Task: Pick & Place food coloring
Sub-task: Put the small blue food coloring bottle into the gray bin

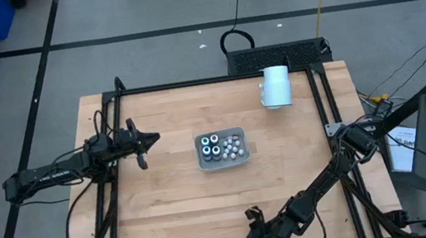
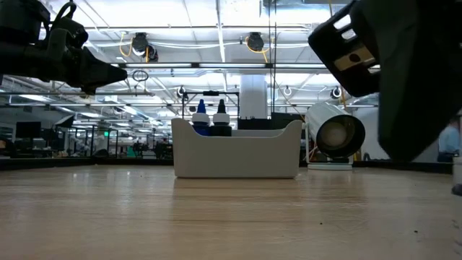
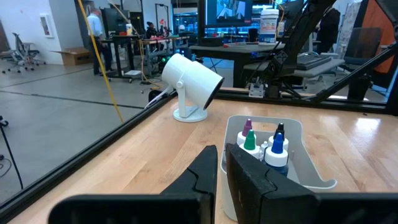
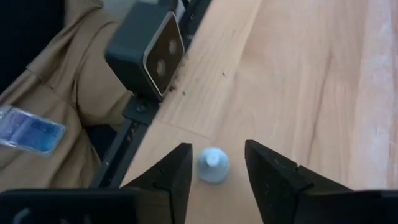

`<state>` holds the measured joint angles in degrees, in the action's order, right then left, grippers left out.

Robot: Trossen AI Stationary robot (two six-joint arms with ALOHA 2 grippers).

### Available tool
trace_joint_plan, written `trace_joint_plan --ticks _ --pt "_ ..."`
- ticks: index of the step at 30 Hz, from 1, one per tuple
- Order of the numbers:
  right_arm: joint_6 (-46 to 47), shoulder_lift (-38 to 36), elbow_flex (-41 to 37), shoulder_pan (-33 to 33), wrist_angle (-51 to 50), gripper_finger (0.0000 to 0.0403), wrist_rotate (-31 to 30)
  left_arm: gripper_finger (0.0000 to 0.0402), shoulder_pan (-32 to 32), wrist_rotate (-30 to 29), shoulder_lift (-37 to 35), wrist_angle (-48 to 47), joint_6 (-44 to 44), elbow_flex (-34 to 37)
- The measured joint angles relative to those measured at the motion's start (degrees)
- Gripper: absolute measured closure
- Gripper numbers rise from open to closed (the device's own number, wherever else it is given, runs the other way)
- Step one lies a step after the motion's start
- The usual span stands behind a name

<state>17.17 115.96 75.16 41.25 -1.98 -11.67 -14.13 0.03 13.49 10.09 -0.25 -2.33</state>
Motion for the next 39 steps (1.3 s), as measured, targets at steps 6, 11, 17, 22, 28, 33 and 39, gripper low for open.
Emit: trace_joint_plan --ticks 6,11,17,22,28,33,39 --pt "-0.93 0.0 0.02 0.0 0.63 0.0253 3.03 0.036 0.0 0.0 -0.02 0.0 0.0 0.0" --pt "-0.94 0.0 0.02 0.0 0.63 0.0267 3.05 0.036 0.0 0.0 0.01 0.0 -0.01 0.0" --pt "-0.94 0.0 0.02 -0.04 0.46 0.0288 2.93 0.036 0.0 0.0 0.0 0.0 0.0 0.0" --pt "-0.94 0.0 0.02 -0.05 0.43 0.0318 2.87 0.036 0.0 0.0 0.0 0.0 0.0 0.0" --pt "-1.41 0.0 0.04 -0.44 0.51 0.0358 2.59 0.036 0.0 0.0 -0.02 0.0 0.0 0.0" --pt "-2.89 -0.47 0.04 -1.35 0.25 0.0356 2.5 0.036 0.0 0.0 -0.01 -0.01 -0.02 0.0" --pt "-3.67 -5.21 0.04 -3.16 -4.06 0.0352 -0.28 0.036 0.0 0.0 -0.01 0.0 0.0 0.0"
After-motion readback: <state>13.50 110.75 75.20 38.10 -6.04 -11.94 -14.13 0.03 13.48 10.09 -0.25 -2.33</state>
